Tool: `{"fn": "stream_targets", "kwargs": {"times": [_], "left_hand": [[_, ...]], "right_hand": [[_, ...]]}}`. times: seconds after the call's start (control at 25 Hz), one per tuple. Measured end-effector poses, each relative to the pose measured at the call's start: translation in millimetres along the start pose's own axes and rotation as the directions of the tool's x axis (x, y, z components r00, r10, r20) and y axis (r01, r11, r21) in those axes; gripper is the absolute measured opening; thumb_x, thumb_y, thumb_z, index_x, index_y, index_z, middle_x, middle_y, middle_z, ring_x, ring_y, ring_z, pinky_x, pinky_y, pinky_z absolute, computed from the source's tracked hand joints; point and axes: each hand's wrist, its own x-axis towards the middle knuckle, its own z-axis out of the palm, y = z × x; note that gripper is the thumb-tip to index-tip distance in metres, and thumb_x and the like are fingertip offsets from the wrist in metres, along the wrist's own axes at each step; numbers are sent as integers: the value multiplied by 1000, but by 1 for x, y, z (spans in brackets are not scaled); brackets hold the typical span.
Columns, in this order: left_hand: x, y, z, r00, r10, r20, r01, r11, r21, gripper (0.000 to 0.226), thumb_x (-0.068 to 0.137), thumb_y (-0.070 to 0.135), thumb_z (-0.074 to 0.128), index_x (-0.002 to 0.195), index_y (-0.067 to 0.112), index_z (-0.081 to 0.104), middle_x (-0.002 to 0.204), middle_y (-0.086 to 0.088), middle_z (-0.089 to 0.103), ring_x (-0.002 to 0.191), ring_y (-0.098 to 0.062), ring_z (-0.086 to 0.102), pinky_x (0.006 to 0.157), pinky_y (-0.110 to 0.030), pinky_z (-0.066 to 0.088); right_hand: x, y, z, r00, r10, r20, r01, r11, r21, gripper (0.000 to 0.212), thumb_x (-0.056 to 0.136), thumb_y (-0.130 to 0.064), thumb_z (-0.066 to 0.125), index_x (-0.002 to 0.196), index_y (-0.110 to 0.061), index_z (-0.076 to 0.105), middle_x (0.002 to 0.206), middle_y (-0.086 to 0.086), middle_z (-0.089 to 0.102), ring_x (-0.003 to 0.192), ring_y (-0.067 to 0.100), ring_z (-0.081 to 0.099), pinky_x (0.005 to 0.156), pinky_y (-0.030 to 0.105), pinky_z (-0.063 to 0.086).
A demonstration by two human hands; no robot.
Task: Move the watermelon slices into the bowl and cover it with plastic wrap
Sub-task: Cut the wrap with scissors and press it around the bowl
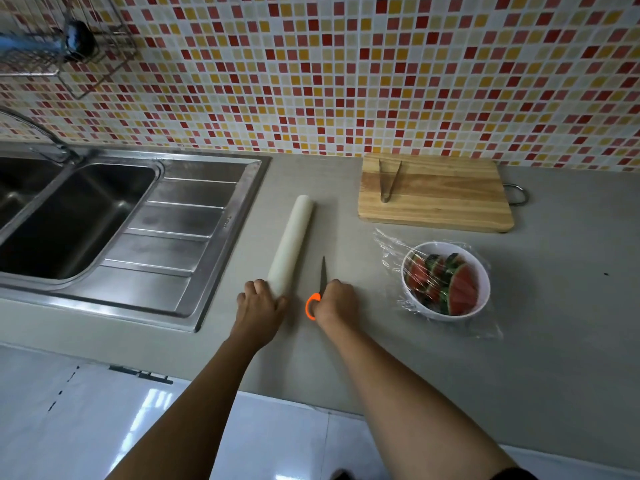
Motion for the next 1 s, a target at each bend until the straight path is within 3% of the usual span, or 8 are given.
{"fn": "stream_targets", "kwargs": {"times": [0.2,0.36,0.52,0.6,0.64,0.76,1.0], "left_hand": [[0,-4,5,997,21,69,-34,982,186,40,99,27,35,121,-6,43,120,-23,46,112,-35,41,90,-41,31],[-1,-7,6,981,-1,194,-82,905,417,45,100,30,17,133,11,42,128,-13,39,113,-30,37,87,-35,32],[-2,-2,7,986,-74,152,30,961,276,46,99,37,25,131,6,39,127,-15,41,114,-33,39,90,-38,34],[-5,2,2,979,-176,102,164,979,120,60,95,49,34,134,3,33,128,-17,43,117,-35,41,93,-42,36],[-5,5,0,979,-192,63,184,976,120,69,92,55,34,137,3,29,130,-16,43,120,-34,40,94,-43,36],[-1,15,-8,991,-111,-75,122,980,159,72,91,56,35,141,4,29,130,-17,44,119,-34,39,92,-43,36],[25,77,-15,961,131,-243,-150,987,-63,40,94,28,48,116,-5,52,111,-27,52,104,-40,45,87,-45,35]], "right_hand": [[1,-4,4,999,28,-27,-29,999,-35,24,87,-14,55,108,-5,64,113,15,64,108,32,60,84,35,50],[4,2,5,999,4,-50,-6,999,-51,24,93,-19,52,109,-5,63,113,15,64,107,32,60,82,37,49],[3,5,5,998,-33,-52,32,999,-22,24,86,-20,59,104,-4,59,112,16,63,106,32,60,80,35,48],[1,2,3,997,-43,-64,44,999,13,28,82,-24,63,102,-5,57,110,16,63,105,33,60,79,34,48],[0,-1,0,995,-59,-84,62,998,26,32,80,-26,64,101,-5,57,109,17,63,103,33,61,79,35,49],[2,-7,-13,973,-147,-179,162,984,73,34,81,-31,59,104,-5,56,103,20,66,99,36,62,79,36,49],[28,20,-86,886,-248,-391,296,953,67,32,86,-32,52,112,-15,57,94,12,72,96,34,63,79,35,47]]}}
